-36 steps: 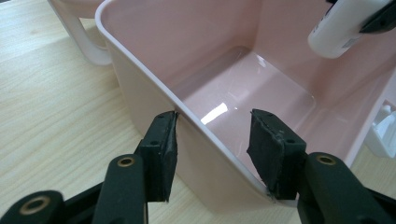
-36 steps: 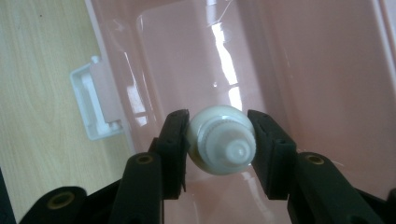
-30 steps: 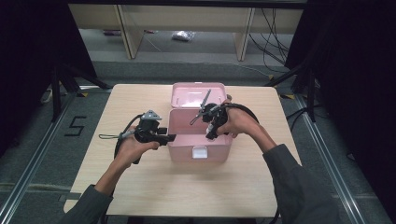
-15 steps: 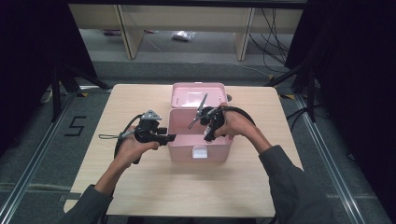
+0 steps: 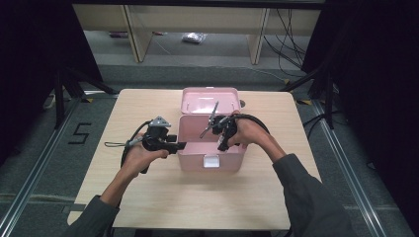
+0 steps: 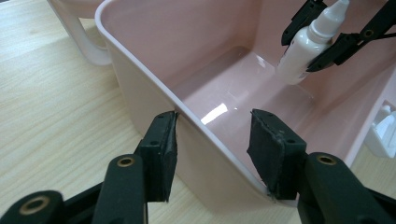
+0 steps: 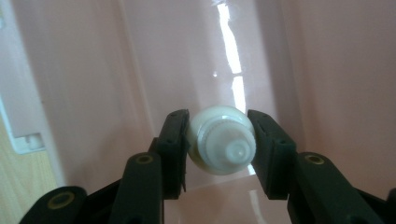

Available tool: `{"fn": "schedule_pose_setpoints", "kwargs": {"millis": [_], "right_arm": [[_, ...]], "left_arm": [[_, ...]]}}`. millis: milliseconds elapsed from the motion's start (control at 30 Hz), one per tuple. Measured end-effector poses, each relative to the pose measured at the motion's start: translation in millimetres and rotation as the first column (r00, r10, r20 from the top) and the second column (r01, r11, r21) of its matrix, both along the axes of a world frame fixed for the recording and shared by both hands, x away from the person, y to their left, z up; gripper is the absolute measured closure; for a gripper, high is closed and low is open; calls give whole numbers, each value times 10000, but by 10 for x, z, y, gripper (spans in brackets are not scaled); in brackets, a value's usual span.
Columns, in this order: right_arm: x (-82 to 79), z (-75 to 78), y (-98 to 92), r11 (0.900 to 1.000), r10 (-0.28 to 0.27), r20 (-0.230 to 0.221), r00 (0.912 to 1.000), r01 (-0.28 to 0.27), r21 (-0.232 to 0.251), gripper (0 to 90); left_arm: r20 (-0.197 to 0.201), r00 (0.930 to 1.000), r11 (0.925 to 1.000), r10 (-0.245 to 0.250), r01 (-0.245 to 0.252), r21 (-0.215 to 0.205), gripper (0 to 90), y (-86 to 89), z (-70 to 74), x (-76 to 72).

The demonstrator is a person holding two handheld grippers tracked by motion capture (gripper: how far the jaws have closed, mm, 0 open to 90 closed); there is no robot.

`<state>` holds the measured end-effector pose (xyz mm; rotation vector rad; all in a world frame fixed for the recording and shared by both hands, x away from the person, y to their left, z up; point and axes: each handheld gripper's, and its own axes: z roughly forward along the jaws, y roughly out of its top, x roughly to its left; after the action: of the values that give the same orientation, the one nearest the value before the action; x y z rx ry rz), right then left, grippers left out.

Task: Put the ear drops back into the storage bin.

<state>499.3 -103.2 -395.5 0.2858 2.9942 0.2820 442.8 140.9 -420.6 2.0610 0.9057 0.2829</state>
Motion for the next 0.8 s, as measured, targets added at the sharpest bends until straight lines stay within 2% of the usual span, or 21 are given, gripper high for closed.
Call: {"fn": "schedule_pose_setpoints", "kwargs": {"millis": [33,67,133,233,267,367,400,433,533,667,700,733,767,800], "right_arm": [[4,-3,0,10000,9,30,10000,-9,-39,604],[-13,0,8,9996,-250,-48,9997,249,-96,604],[0,-18,8,10000,-33,-36,10000,33,-90,604],[-18,-44,28,9997,-168,-172,9997,165,-201,604],[6,-58,26,9995,191,-89,9998,-193,-250,603],[9,-90,42,9995,229,-168,9996,-233,-202,604],[0,-88,45,9995,52,-298,9995,-61,-308,604],[-13,-97,53,9992,-204,-237,9995,196,-334,604],[20,-136,48,9989,216,-198,9996,-224,-401,603],[6,-166,46,9986,-168,-349,9992,150,-516,604],[27,-187,35,9990,128,-359,9993,-143,-435,604],[34,-193,33,9986,188,-302,9994,-202,-491,604],[3,-193,47,9982,-238,-425,9988,214,-552,604],[10,-200,48,9986,-141,-446,9989,118,-524,604]], "left_arm": [[-15,10000,10000,13,-13,-19,513,0,0,-1],[-13,10000,10000,10,-10,-16,513,0,0,0],[-5,10000,10000,4,-4,0,513,0,0,-1],[-1,10000,10000,10,-10,-8,513,0,0,0],[-3,10000,10000,6,-6,5,513,0,0,-1],[11,10000,10000,2,-2,8,513,0,0,0],[-6,10000,10000,15,-15,-7,513,-1,0,-1],[-1,10000,10000,11,-11,-5,513,0,0,0],[-9,10000,10000,14,-14,-7,513,0,0,-1],[-8,10000,10000,14,-14,-3,513,-1,0,-1],[-16,10000,10000,23,-23,-17,513,-1,0,0],[0,10000,10000,10,-10,-6,513,0,0,1],[5,10000,10000,6,-6,12,513,0,0,0],[-8,10000,10000,16,-16,19,513,-2,1,-1]]}}
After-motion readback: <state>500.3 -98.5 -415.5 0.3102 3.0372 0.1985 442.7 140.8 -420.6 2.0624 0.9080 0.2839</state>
